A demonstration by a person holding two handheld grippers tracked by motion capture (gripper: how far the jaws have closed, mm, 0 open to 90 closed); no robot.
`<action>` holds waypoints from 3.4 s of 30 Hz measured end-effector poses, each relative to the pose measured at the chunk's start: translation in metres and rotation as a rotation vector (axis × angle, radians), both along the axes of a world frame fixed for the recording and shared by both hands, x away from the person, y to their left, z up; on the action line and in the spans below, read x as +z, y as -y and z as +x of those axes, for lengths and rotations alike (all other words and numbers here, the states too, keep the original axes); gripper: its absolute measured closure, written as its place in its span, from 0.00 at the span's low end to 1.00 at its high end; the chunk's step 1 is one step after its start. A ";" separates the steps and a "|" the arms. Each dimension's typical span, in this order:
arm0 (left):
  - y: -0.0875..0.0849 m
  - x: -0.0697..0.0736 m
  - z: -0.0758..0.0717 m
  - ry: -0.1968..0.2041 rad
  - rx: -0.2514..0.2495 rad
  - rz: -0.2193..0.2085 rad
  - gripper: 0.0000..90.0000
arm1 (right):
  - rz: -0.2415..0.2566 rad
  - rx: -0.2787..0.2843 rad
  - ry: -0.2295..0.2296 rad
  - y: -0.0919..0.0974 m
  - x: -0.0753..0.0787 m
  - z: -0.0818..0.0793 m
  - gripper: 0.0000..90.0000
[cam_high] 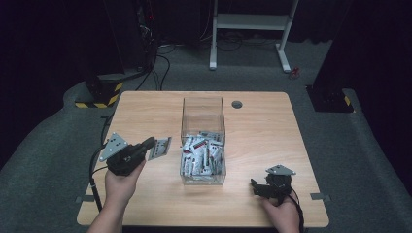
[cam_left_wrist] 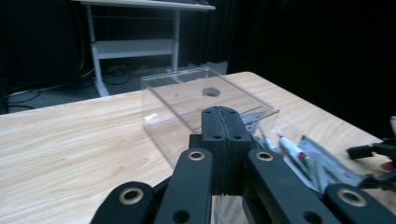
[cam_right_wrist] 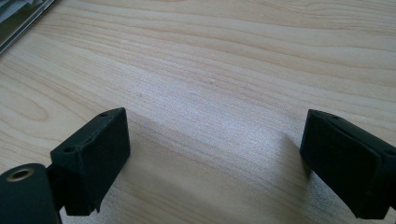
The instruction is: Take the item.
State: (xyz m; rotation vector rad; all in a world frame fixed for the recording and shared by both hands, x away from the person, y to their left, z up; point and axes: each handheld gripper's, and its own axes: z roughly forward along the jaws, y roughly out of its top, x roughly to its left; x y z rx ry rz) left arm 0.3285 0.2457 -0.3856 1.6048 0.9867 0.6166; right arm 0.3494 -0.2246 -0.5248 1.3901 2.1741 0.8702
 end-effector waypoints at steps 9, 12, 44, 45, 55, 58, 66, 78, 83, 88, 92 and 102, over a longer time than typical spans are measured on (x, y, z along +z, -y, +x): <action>-0.016 -0.008 0.015 -0.013 0.060 0.002 1.00 | 0.000 0.000 0.000 0.000 0.000 0.000 0.09; -0.019 -0.013 0.021 -0.020 0.078 0.001 1.00 | 0.000 -0.001 -0.002 0.000 0.000 0.000 0.09; -0.007 -0.065 0.066 -0.124 0.133 -0.027 1.00 | 0.002 -0.002 -0.001 0.000 0.000 0.000 0.09; -0.007 -0.067 0.067 -0.128 0.136 -0.024 1.00 | 0.002 -0.002 -0.001 0.000 0.000 0.000 0.09; -0.013 -0.087 0.075 -0.185 0.175 -0.007 1.00 | 0.003 -0.004 -0.003 0.000 0.000 -0.001 0.09; -0.015 -0.089 0.076 -0.184 0.195 0.029 1.00 | 0.002 -0.003 -0.001 0.000 0.000 -0.001 0.09; -0.023 -0.095 0.081 -0.208 0.226 0.049 0.98 | 0.002 -0.003 -0.002 0.000 0.000 -0.001 0.09; -0.023 -0.091 0.083 -0.210 0.197 0.015 0.67 | 0.002 -0.006 -0.002 -0.001 0.000 -0.001 0.10; -0.024 -0.086 0.081 -0.212 0.179 -0.002 0.56 | 0.002 -0.006 -0.002 -0.001 0.000 -0.001 0.10; -0.021 -0.083 0.078 -0.197 0.168 0.020 0.51 | 0.002 -0.006 -0.002 -0.001 0.000 -0.001 0.10; -0.020 -0.081 0.075 -0.189 0.165 0.034 0.47 | 0.002 -0.006 -0.002 -0.001 0.000 -0.001 0.10; -0.019 -0.075 0.064 -0.193 0.149 0.056 0.35 | 0.002 -0.007 -0.002 -0.001 0.000 -0.001 0.10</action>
